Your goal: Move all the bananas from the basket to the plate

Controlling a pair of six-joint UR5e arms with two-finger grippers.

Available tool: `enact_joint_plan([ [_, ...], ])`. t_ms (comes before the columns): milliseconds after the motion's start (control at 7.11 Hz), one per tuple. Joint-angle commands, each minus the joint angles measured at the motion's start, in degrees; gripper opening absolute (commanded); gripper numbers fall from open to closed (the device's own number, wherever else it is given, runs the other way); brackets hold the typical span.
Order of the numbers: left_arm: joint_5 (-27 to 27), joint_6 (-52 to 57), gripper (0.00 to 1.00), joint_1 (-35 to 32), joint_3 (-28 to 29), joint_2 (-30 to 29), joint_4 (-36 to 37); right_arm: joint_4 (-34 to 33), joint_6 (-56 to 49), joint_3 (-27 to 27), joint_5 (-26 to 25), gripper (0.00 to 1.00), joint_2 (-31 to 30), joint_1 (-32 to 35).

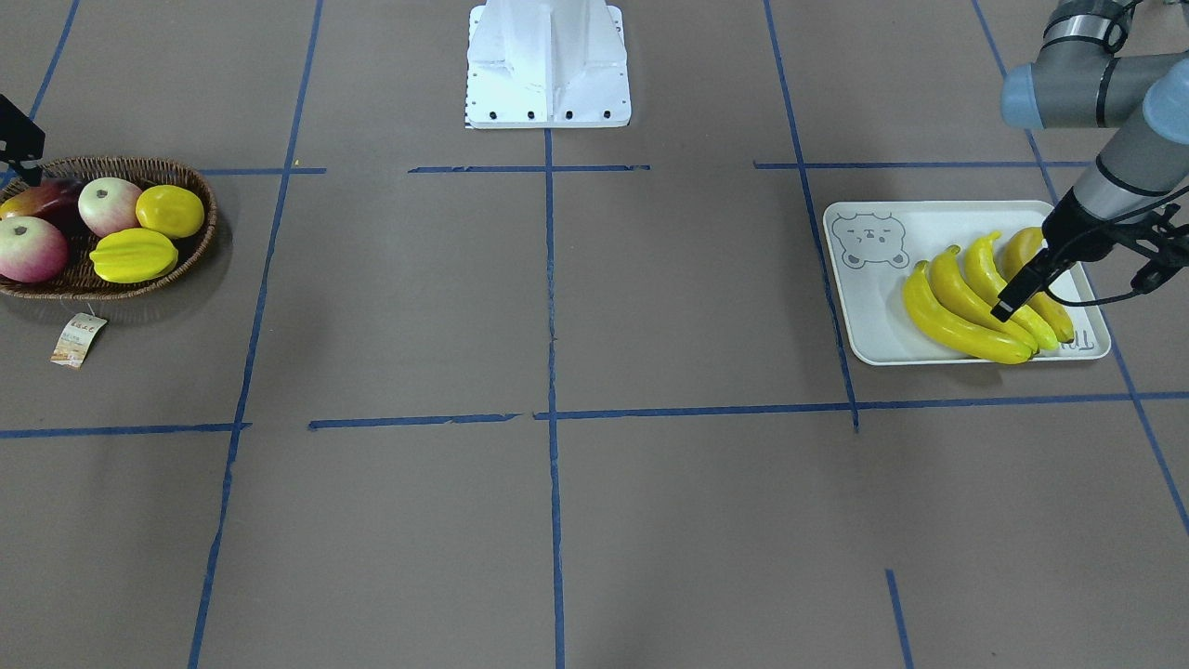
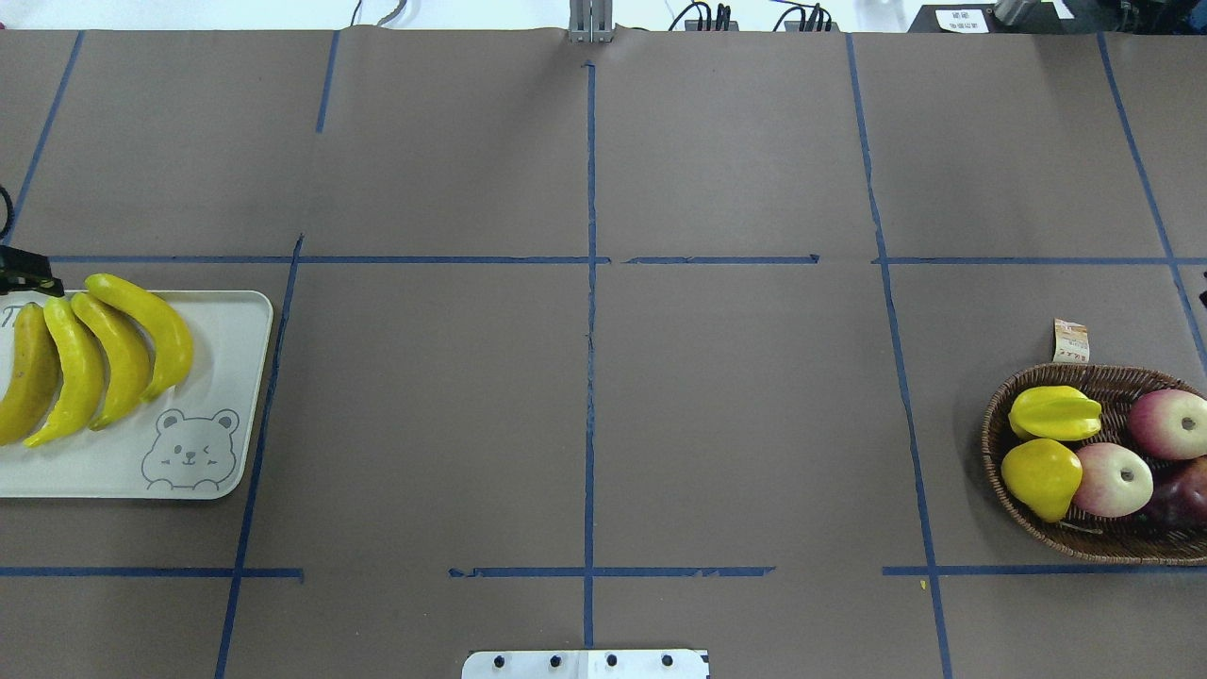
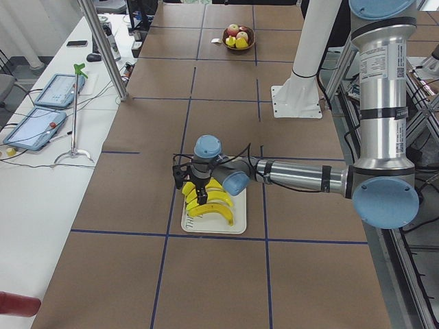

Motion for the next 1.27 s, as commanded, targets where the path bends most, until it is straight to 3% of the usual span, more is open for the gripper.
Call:
enact_joint_plan([
  [0, -3.80, 28.31, 1.00, -9.39, -1.23, 0.61, 11.62, 0.14, -14.96, -4.65, 3.50, 1.00, -4.68, 7.81],
  [281, -3.72, 50.74, 1.00, -15.29, -3.34, 0.08, 27.60, 3.01, -17.56, -5.64, 3.96, 1.00, -8.45, 9.77],
  [422, -3.63, 59.12, 1.00, -18.19, -3.35, -0.10, 32.55, 13.13, -17.13, -8.86, 4.31, 1.00, -12.73, 10.38],
  [703, -3.72, 59.55, 1.00, -20.06, -7.63, -0.36, 45.88, 27.15, -17.04, -17.91, 6.86, 1.00, -17.76, 13.01],
  [1125, -5.74, 59.29, 1.00, -20.41, -7.57, 0.26, 46.93, 28.70, -10.82, -18.66, 6.68, 0.99, -17.88, 14.52],
])
